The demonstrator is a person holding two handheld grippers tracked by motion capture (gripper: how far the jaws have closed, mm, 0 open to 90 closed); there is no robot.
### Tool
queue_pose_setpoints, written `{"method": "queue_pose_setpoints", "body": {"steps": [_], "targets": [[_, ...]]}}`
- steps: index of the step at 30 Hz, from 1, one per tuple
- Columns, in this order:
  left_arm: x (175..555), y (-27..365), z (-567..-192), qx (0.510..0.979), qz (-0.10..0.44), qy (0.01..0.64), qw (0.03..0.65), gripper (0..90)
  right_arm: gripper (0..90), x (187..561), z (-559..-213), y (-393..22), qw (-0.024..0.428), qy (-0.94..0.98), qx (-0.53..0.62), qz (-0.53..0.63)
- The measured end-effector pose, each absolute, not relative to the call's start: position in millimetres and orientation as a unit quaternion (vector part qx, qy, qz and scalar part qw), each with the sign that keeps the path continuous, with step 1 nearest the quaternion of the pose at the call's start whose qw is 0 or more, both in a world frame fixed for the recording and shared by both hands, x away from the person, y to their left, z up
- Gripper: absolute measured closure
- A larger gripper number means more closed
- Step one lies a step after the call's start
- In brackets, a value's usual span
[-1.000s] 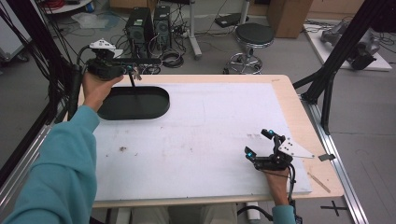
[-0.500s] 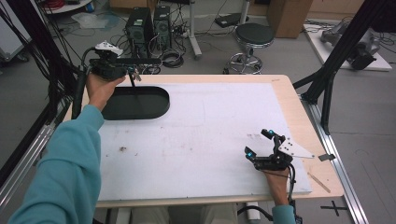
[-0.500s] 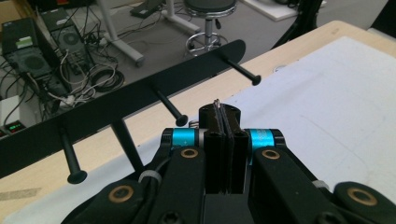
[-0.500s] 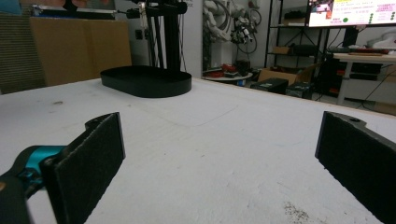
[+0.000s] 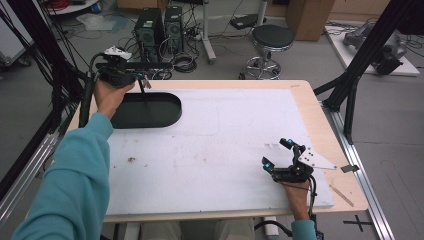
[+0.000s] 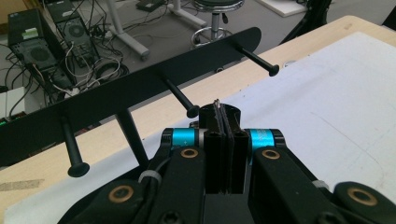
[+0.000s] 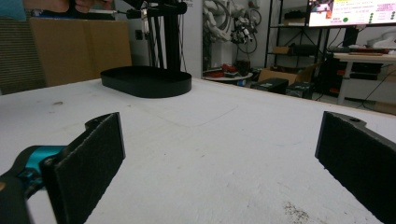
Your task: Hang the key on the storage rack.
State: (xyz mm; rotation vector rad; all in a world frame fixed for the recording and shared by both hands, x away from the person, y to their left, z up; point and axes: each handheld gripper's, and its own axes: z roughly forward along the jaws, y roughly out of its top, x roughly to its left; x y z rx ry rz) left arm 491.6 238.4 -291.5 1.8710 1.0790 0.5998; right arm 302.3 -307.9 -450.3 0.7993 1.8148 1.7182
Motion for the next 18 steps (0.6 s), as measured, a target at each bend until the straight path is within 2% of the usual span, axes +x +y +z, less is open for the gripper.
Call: {"method": "queue_pose_setpoints", "body": {"steps": [18], "targets": [[495.7, 244.3, -293.6, 0.744, 0.247, 0.441, 0.436, 88.3, 0.6, 302.4, -450.3, -307.9, 0.255, 0.669, 0.295, 0.633]]}}
